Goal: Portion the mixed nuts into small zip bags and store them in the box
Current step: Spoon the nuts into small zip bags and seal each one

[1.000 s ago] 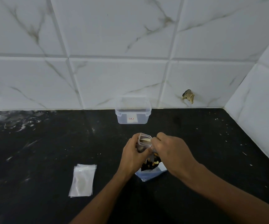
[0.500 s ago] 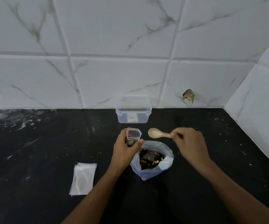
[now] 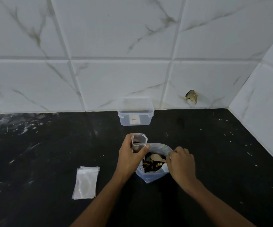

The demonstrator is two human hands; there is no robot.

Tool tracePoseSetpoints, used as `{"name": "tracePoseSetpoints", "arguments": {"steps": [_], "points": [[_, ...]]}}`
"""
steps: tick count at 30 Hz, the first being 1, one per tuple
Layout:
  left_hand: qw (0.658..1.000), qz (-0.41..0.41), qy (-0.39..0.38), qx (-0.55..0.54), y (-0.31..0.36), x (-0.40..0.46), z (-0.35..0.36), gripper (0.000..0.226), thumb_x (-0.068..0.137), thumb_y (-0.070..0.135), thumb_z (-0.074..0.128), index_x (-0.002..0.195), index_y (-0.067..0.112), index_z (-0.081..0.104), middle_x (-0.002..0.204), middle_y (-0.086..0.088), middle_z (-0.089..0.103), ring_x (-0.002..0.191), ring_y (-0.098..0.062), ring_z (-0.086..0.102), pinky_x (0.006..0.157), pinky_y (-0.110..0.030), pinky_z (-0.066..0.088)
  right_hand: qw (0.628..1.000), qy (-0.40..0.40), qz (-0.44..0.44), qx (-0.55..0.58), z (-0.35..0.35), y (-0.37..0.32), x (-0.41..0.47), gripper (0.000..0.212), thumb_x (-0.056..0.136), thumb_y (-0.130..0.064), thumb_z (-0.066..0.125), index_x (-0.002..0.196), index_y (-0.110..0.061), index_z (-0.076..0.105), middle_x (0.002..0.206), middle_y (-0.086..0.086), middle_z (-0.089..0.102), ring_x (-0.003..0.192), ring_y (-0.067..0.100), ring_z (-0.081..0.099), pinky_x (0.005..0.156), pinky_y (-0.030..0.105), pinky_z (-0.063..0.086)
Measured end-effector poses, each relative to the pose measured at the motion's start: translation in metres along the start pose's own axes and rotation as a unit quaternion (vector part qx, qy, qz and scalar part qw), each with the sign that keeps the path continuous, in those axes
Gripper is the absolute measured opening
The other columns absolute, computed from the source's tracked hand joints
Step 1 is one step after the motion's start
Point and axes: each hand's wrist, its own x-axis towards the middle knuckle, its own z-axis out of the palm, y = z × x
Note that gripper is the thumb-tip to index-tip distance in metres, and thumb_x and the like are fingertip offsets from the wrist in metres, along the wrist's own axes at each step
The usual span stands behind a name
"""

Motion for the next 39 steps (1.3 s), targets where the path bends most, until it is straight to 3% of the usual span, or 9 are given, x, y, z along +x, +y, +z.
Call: {"name": "tracePoseSetpoints", "arguments": {"steps": [3,5,7,14,17,23,31,34,39], "points": [[1.0,-0.002,0.016,0.003,0.001,0.0,0.003,0.04,0.083,0.03,0.077,0.114,0.035,0.052,0.112,0.011,0.064,0.103,-0.003,0.063,0.088,-0.029,0.057,0.982,0.035,-0.028,0.183,-0.02,-0.015,0.003,0.024,0.094,-0.035,0.056,0.114,-0.024,0.065,0.108,-0.006,0.059,0.099,0.007,0.055,0.086,0.025,0.047],[1.0,0.002,0.025,-0.003,0.003,0.0,0.006,0.04,0.081,0.029,0.079,0.112,0.034,0.054,0.109,0.01,0.066,0.1,-0.002,0.065,0.086,-0.029,0.057,0.94,-0.004,-0.023,0.339,-0.037,-0.031,0.006,0.028,0.091,-0.039,0.06,0.115,-0.024,0.064,0.105,-0.009,0.063,0.098,0.002,0.06,0.084,0.022,0.051],[1.0,0.008,0.026,-0.002,0.007,-0.001,0.009,0.041,0.081,0.026,0.079,0.112,0.034,0.053,0.109,0.011,0.066,0.1,-0.001,0.064,0.086,-0.027,0.056,0.916,-0.047,-0.021,0.397,-0.047,-0.044,0.008,0.029,0.088,-0.038,0.064,0.115,-0.026,0.064,0.102,-0.012,0.067,0.096,0.0,0.062,0.083,0.02,0.052],[0.999,0.013,-0.042,-0.031,0.018,0.0,0.0,0.039,0.086,0.02,0.075,0.116,0.033,0.054,0.112,0.012,0.066,0.103,0.001,0.063,0.084,-0.02,0.054,0.921,0.017,-0.059,0.385,-0.057,-0.042,0.02,0.012,0.092,-0.018,0.061,0.092,-0.02,0.073,0.081,-0.012,0.068,0.076,0.0,0.063,0.066,0.012,0.045],[0.994,0.005,-0.069,-0.084,0.022,0.005,-0.01,0.02,0.094,0.018,0.064,0.113,0.024,0.063,0.108,0.005,0.071,0.104,-0.01,0.068,0.087,-0.032,0.057,0.92,-0.003,-0.074,0.384,-0.064,-0.034,0.026,0.014,0.093,-0.017,0.06,0.096,-0.02,0.073,0.087,-0.011,0.07,0.083,-0.001,0.063,0.07,0.011,0.046],[0.99,0.001,-0.041,-0.132,0.034,0.014,-0.014,0.011,0.093,0.005,0.061,0.098,0.006,0.071,0.093,-0.014,0.074,0.085,-0.016,0.071,0.077,-0.024,0.058,0.891,-0.013,-0.076,0.448,-0.074,-0.028,0.032,0.012,0.09,-0.011,0.064,0.094,-0.016,0.074,0.086,-0.005,0.073,0.082,0.004,0.068,0.074,0.018,0.054],[0.988,0.01,-0.031,-0.149,0.043,0.018,-0.016,0.013,0.091,0.003,0.062,0.089,0.009,0.074,0.085,-0.008,0.075,0.08,-0.014,0.07,0.074,-0.022,0.057,0.847,-0.014,-0.049,0.528,-0.082,-0.026,0.033,0.01,0.088,-0.005,0.065,0.088,-0.011,0.074,0.085,0.004,0.073,0.082,0.012,0.068,0.076,0.02,0.055],[0.989,0.012,-0.033,-0.143,0.046,0.019,-0.016,0.014,0.092,0.002,0.062,0.088,0.01,0.073,0.085,-0.007,0.075,0.079,-0.013,0.069,0.072,-0.022,0.056,0.841,-0.022,-0.064,0.537,-0.081,-0.027,0.033,0.011,0.087,-0.005,0.067,0.095,-0.012,0.071,0.088,0.005,0.073,0.085,0.014,0.069,0.078,0.023,0.056],[0.986,0.028,-0.049,-0.155,0.051,0.019,-0.017,0.013,0.092,0.002,0.061,0.09,0.01,0.071,0.083,-0.003,0.073,0.078,-0.013,0.069,0.07,-0.022,0.055,0.843,-0.011,-0.083,0.532,-0.082,-0.029,0.034,0.01,0.087,-0.005,0.066,0.083,-0.012,0.072,0.082,0.006,0.07,0.08,0.022,0.067,0.073,0.025,0.055]]}}
